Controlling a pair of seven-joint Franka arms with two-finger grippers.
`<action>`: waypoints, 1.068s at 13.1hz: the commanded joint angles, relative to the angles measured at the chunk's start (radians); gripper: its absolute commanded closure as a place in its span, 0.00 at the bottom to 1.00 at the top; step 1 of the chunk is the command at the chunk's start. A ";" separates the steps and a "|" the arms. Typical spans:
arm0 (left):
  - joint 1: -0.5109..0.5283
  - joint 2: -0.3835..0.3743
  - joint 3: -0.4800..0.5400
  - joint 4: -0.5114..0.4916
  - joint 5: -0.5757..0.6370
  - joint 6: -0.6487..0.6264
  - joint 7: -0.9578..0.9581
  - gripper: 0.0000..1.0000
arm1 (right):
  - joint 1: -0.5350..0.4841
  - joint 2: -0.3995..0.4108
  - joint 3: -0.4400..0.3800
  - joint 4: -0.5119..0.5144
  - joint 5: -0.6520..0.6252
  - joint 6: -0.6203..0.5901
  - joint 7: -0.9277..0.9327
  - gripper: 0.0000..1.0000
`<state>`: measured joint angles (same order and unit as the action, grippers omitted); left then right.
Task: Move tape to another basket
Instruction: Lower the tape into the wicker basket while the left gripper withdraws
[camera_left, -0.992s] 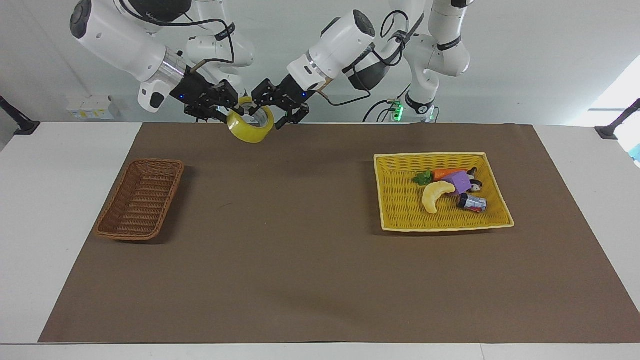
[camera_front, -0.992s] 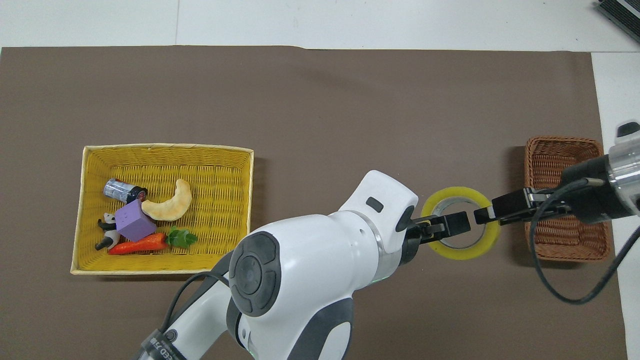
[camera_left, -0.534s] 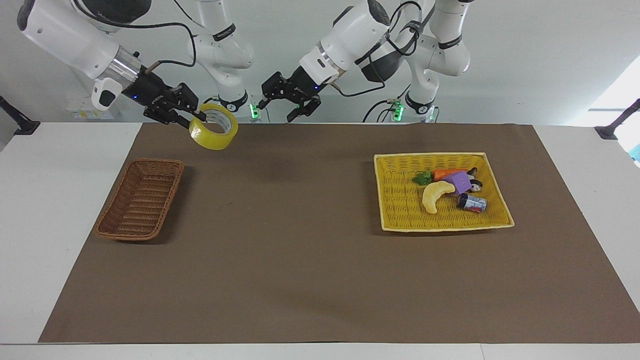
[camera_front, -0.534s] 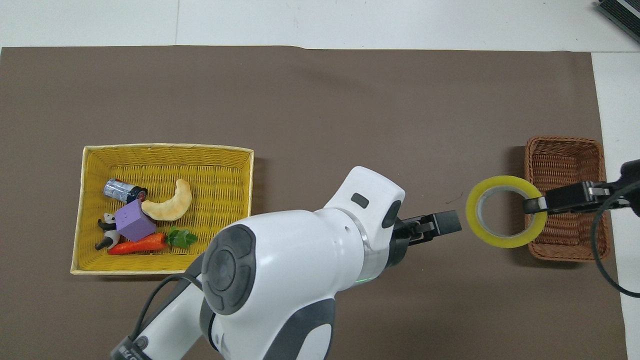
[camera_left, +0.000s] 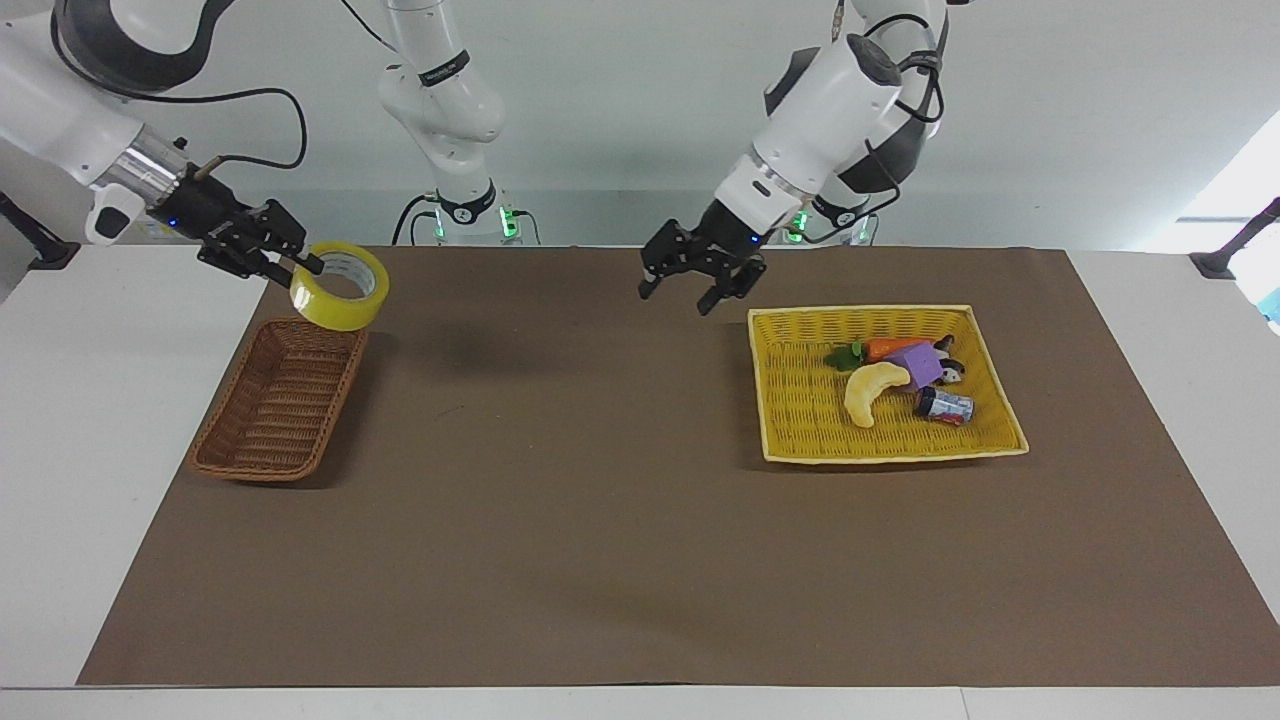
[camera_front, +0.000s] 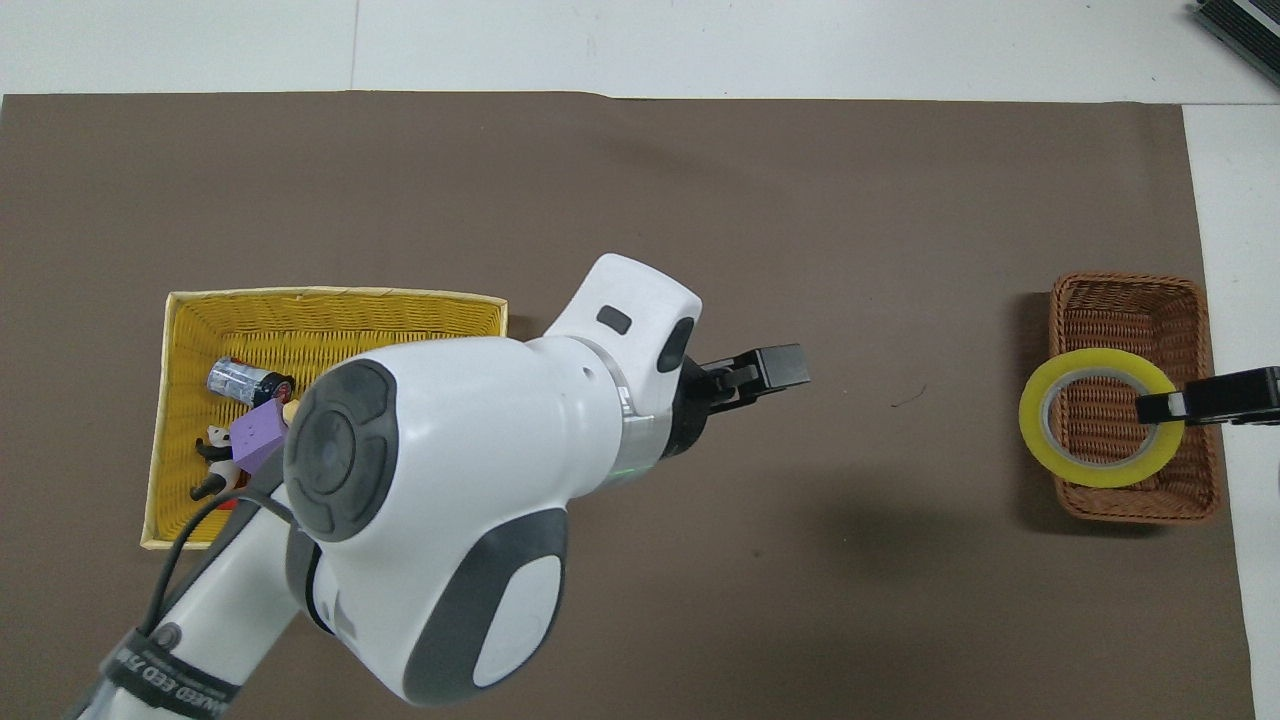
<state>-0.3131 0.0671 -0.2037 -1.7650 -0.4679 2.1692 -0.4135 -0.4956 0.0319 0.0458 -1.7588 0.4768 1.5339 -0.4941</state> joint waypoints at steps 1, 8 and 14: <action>0.142 0.000 -0.013 0.001 0.046 -0.090 0.177 0.00 | -0.081 0.144 0.006 0.067 -0.015 0.052 -0.141 1.00; 0.325 0.003 -0.013 0.096 0.428 -0.265 0.291 0.00 | -0.181 0.330 -0.009 0.065 0.002 0.140 -0.287 1.00; 0.367 0.002 -0.013 0.096 0.430 -0.319 0.311 0.00 | -0.179 0.352 -0.010 0.058 0.091 0.172 -0.276 1.00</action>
<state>0.0291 0.0679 -0.2037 -1.6800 -0.0597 1.8851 -0.1212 -0.6703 0.3767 0.0302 -1.7048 0.5300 1.6942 -0.7717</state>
